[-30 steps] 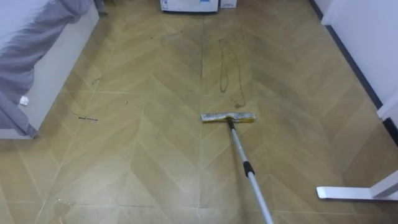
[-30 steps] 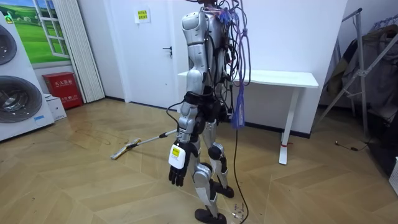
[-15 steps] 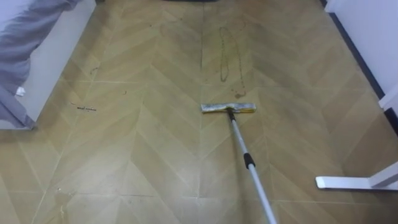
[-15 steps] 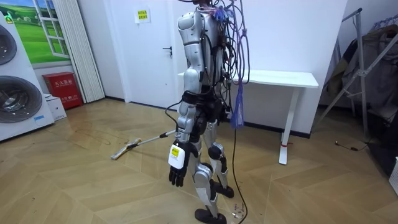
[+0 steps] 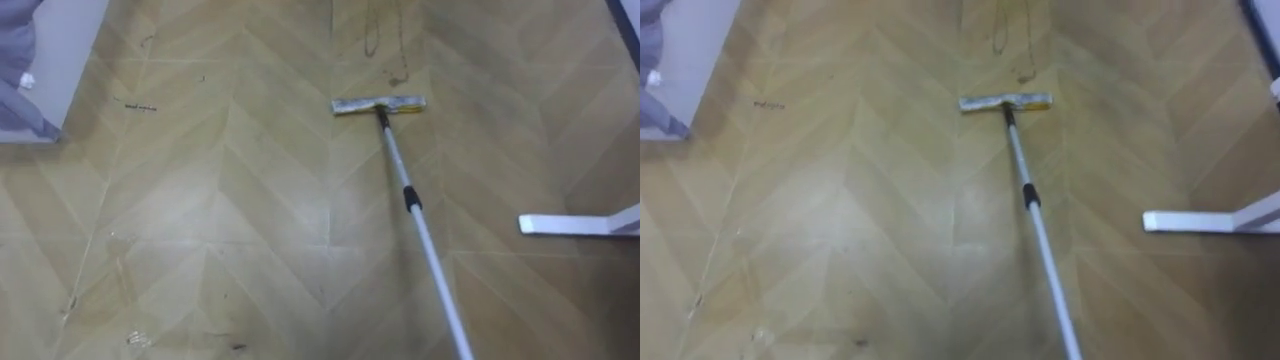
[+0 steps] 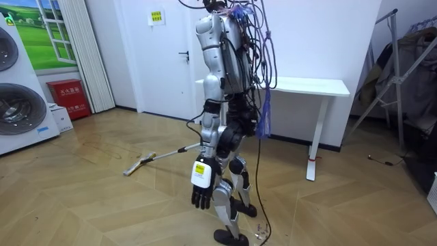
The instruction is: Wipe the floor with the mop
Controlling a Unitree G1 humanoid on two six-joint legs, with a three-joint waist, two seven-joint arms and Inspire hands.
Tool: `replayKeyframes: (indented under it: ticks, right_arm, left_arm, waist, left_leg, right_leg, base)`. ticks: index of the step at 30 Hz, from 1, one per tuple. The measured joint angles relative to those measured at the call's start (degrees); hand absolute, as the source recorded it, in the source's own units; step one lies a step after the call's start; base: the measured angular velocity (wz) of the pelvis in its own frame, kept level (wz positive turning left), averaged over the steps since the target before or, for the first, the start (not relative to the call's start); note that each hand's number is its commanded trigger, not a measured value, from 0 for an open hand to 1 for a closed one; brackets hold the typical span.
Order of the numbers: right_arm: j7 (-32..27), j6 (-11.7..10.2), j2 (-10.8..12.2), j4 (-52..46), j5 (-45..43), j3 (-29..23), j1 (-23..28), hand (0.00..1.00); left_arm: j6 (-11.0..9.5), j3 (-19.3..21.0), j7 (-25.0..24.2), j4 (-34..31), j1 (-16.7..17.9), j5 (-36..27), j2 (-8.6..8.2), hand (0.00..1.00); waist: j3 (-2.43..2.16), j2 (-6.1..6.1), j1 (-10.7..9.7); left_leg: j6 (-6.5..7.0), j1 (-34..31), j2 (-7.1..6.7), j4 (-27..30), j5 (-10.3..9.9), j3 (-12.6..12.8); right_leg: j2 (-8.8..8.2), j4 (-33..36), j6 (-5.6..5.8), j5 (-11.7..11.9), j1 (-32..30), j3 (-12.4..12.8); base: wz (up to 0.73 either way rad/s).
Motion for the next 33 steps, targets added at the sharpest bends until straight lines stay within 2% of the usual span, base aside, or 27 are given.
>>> replayKeyframes:
  ticks: [2,4,6,9,11,12,13,14,15,16,17,18,19,20,21,22,23,24,25,26,27,28,29,30,31,32,33]
  right_arm:
    - [-1.0,0.0,0.0,0.1,1.8,0.6,0.1,1.00]
    - [-2.0,0.0,0.0,0.1,3.6,2.0,0.2,1.00]
    - [-2.5,0.2,-0.1,0.2,4.8,2.5,0.4,1.00]
    - [-3.4,0.3,0.0,0.7,6.5,3.9,0.1,1.00]
    - [-3.3,0.6,0.1,2.2,7.6,4.1,-1.5,1.00]
    - [-3.3,0.7,-0.1,3.1,8.3,4.2,-2.4,1.00]
    - [-3.3,0.8,-0.3,4.1,8.4,4.2,-4.2,1.00]
    - [-3.2,1.2,-0.5,4.3,8.4,4.3,-5.0,1.00]
    - [-2.7,1.9,-1.3,4.3,8.5,4.3,-6.7,1.00]
    - [-1.3,2.3,-2.4,4.3,8.8,4.4,-8.3,1.00]
    - [-0.3,2.6,-2.9,4.3,8.9,4.4,-9.3,1.00]
    - [1.7,2.6,-3.8,4.7,9.0,4.4,-11.7,1.00]
    - [3.1,2.5,-4.3,5.3,9.1,4.8,-13.7,1.00]
    - [3.5,2.5,-4.8,5.8,9.3,5.5,-14.6,1.00]
    - [5.2,2.4,-5.9,6.2,10.6,6.6,-15.3,1.00]
    - [6.6,2.2,-6.9,6.0,11.9,7.6,-14.9,1.00]
    - [6.9,2.3,-7.3,6.1,12.8,8.1,-14.4,1.00]
    - [7.3,2.6,-7.1,6.5,15.2,9.3,-13.1,1.00]
    - [7.3,2.5,-6.6,6.6,18.2,9.4,-10.1,1.00]
    - [7.2,2.5,-6.1,6.6,19.8,9.4,-8.5,1.00]
    - [7.0,2.2,-6.8,6.6,21.4,9.4,-5.3,1.00]
    - [6.7,2.0,-8.5,6.6,21.3,9.8,-3.3,1.00]
    - [6.7,1.9,-9.5,6.6,21.3,10.7,-2.7,1.00]
    - [6.7,1.9,-11.1,6.5,21.6,12.9,-1.5,1.00]
    - [5.9,2.1,-11.4,6.8,21.8,13.5,-0.1,1.00]
    - [5.4,2.1,-11.0,6.8,21.8,13.8,0.6,1.00]
    - [4.5,2.2,-10.1,6.7,22.1,15.3,2.2,1.00]
  left_arm:
    - [0.0,-1.0,1.2,0.0,-0.2,-1.2,-0.07,0.00]
    - [0.7,-2.5,2.1,-0.1,-0.2,-3.2,-0.05,0.00]
    - [1.3,-3.5,2.5,0.0,-0.2,-5.3,0.05,0.00]
    - [2.3,-6.0,3.1,0.3,-0.1,-7.2,0.24,0.00]
    - [2.7,-6.8,3.1,0.3,-0.1,-9.2,0.60,0.00]
    - [3.0,-7.6,3.2,0.1,-0.1,-10.7,1.00,0.00]
    - [3.2,-9.0,3.4,0.0,0.1,-12.9,1.57,0.00]
    - [3.4,-9.9,3.5,0.0,0.3,-13.9,1.84,0.00]
    - [3.7,-12.1,3.6,0.1,0.8,-15.7,2.03,0.00]
    - [3.7,-13.7,3.5,0.1,1.6,-18.3,1.87,0.00]
    - [3.6,-13.8,3.5,0.3,2.0,-19.0,1.75,0.00]
    - [3.4,-13.7,3.5,0.8,2.2,-20.7,1.76,0.00]
    - [2.8,-13.6,3.5,0.9,2.2,-20.7,1.87,0.00]
    - [2.2,-13.7,3.5,1.3,2.4,-20.7,1.85,0.00]
    - [1.5,-13.8,3.4,1.6,2.8,-20.7,1.78,0.00]
    - [1.0,-13.8,3.1,1.5,3.1,-20.6,1.75,0.00]
    - [0.9,-13.7,2.9,1.6,3.3,-20.6,1.89,0.00]
    - [0.8,-14.3,2.5,1.9,3.4,-20.4,3.28,0.00]
    - [0.9,-15.9,2.1,2.3,2.4,-19.9,5.75,0.00]
    - [0.8,-16.4,2.1,2.7,1.2,-19.8,7.15,0.00]
    - [0.2,-17.6,1.8,3.1,-0.7,-18.5,7.10,0.00]
    - [-1.1,-18.1,0.6,2.4,0.6,-18.3,4.90,0.00]
    - [-1.3,-18.4,0.0,2.7,1.4,-18.4,3.72,0.00]
    - [-1.2,-19.3,-0.7,4.8,1.2,-18.5,1.91,0.00]
    - [-1.4,-19.1,-0.4,5.9,0.4,-18.5,1.77,0.00]
    - [-1.6,-18.8,0.0,6.0,0.6,-18.4,2.12,0.00]
    - [-1.9,-17.3,1.4,5.6,1.1,-18.2,2.65,0.00]
  waist:
    - [-0.03,0.03,0.2]
    - [-0.04,0.06,0.2]
    - [-0.15,0.40,0.6]
    - [-0.36,0.92,1.9]
    - [-0.49,0.96,2.5]
    - [-0.71,0.95,3.1]
    - [-0.76,0.91,3.4]
    - [-0.71,0.81,3.8]
    - [-0.63,0.51,5.3]
    - [-0.69,0.35,6.9]
    - [-0.87,0.40,7.6]
    - [-0.72,0.11,8.8]
    - [-0.59,-0.02,9.9]
    - [-0.49,-0.21,10.3]
    - [-0.53,-0.31,10.6]
    - [-0.65,-0.08,10.7]
    - [-0.87,0.41,10.6]
    - [-0.97,0.86,9.3]
    - [-0.89,-0.23,6.5]
    - [-1.00,-0.83,5.8]
    - [-1.26,-0.25,4.3]
    - [-2.54,1.61,4.3]
    - [-2.90,2.26,4.4]
    - [-2.87,3.31,4.1]
    - [-2.67,3.79,3.9]
    - [-2.61,3.79,3.5]
    - [-2.30,4.37,2.7]
  left_leg:
    - [0.01,-3.8,-0.15,2.6,-0.2,-0.2]
    - [-0.02,-8.0,-0.29,6.3,-1.4,-0.5]
    - [-0.40,-11.0,-0.22,10.5,-2.9,-1.1]
    - [-1.36,-15.3,0.43,18.4,-5.6,-1.8]
    - [-1.67,-17.2,0.61,22.3,-6.3,-2.3]
    - [-1.94,-18.8,0.75,25.6,-6.4,-2.9]
    - [-2.78,-21.8,0.87,31.1,-4.6,-3.6]
    - [-2.83,-24.0,0.88,35.7,-2.0,-3.7]
    - [-2.32,-28.4,0.69,44.9,5.6,-3.7]
    - [-2.57,-32.0,0.25,53.9,13.0,-2.8]
    - [-3.12,-33.5,-0.05,57.6,15.1,-2.4]
    - [-3.19,-36.1,-0.97,62.7,16.4,-0.9]
    - [-3.11,-37.3,-1.56,63.4,16.1,0.2]
    - [-2.77,-37.3,-1.59,61.8,15.7,0.4]
    - [-1.52,-35.5,-1.59,54.8,14.2,0.3]
    - [-0.56,-30.7,-1.95,40.9,11.9,-0.3]
    - [-0.48,-27.7,-2.00,33.0,10.7,-0.6]
    - [-0.63,-23.3,-2.29,23.2,7.9,-0.3]
    - [2.50,-24.3,-3.60,26.8,-1.4,0.8]
    - [2.49,-26.8,-3.49,31.0,-3.1,2.2]
    - [2.48,-30.8,-2.07,37.3,-4.9,2.7]
    - [0.51,-31.8,-1.49,41.1,-7.0,2.3]
    - [0.80,-30.4,-1.72,41.9,-9.1,1.4]
    - [3.22,-27.0,-2.89,39.6,-13.6,1.1]
    - [5.65,-24.9,-4.23,38.1,-14.9,1.6]
    - [6.29,-24.1,-4.76,37.7,-15.2,1.6]
    - [7.24,-22.1,-5.25,36.7,-16.4,1.6]
  right_leg:
    - [-0.46,3.6,-0.27,-0.9,-4.2,0.0]
    - [-1.11,9.0,-1.01,-2.3,-9.0,0.0]
    - [-1.36,13.2,-1.12,-4.0,-11.8,-0.1]
    - [-1.42,20.8,-2.07,-6.6,-15.7,-0.2]
    - [-1.35,24.5,-2.74,-8.1,-17.4,-0.3]
    - [-0.59,26.8,-3.63,-9.2,-18.6,0.3]
    - [0.40,29.2,-4.36,-10.0,-19.9,1.0]
    - [1.00,30.4,-4.72,-10.3,-20.4,1.5]
    - [2.35,32.2,-5.37,-10.7,-21.0,2.8]
    - [2.65,32.9,-5.74,-10.7,-21.0,3.0]
    - [2.61,33.0,-5.91,-10.6,-20.9,3.2]
    - [2.59,32.6,-6.01,-10.5,-20.9,4.2]
    - [2.55,31.5,-6.01,-10.5,-21.0,5.6]
    - [2.53,30.5,-6.01,-10.5,-20.9,6.2]
    - [2.37,28.0,-5.83,-10.6,-20.6,7.1]
    - [2.83,24.9,-3.18,-10.4,-19.5,7.7]
    - [2.91,24.7,-1.48,-10.2,-19.1,7.6]
    - [1.90,31.2,1.40,-12.0,-18.7,6.7]
    - [-0.50,40.0,1.81,-16.6,-16.2,6.8]
    - [-0.60,42.8,-0.50,-23.2,-15.6,8.2]
    - [-0.25,46.2,0.35,-27.2,-17.7,7.2]
    - [-0.49,46.1,1.04,-27.8,-18.4,7.4]
    - [-0.90,45.3,1.05,-27.8,-18.2,7.9]
    - [-2.45,43.2,0.98,-26.4,-16.3,8.7]
    - [-3.23,44.4,2.36,-22.2,-16.5,9.4]
    - [-3.36,46.5,2.33,-19.5,-17.5,9.4]
    - [-3.30,51.1,3.04,-13.7,-20.3,9.8]
  base:
    - [0.16]
    - [0.05]
    - [0.06]
    - [0.00]
    - [0.07]
    - [0.11]
    - [0.04]
    - [-0.28]
    - [-0.67]
    - [-0.79]
    - [-0.79]
    - [-0.69]
    - [-0.63]
    - [-0.47]
    - [-0.26]
    - [-0.12]
    - [0.36]
    - [1.25]
    - [1.58]
    - [1.89]
    - [1.14]
    - [0.62]
    - [-0.26]
    - [-0.52]
    - [-0.44]
    - [-0.38]
    - [-0.42]
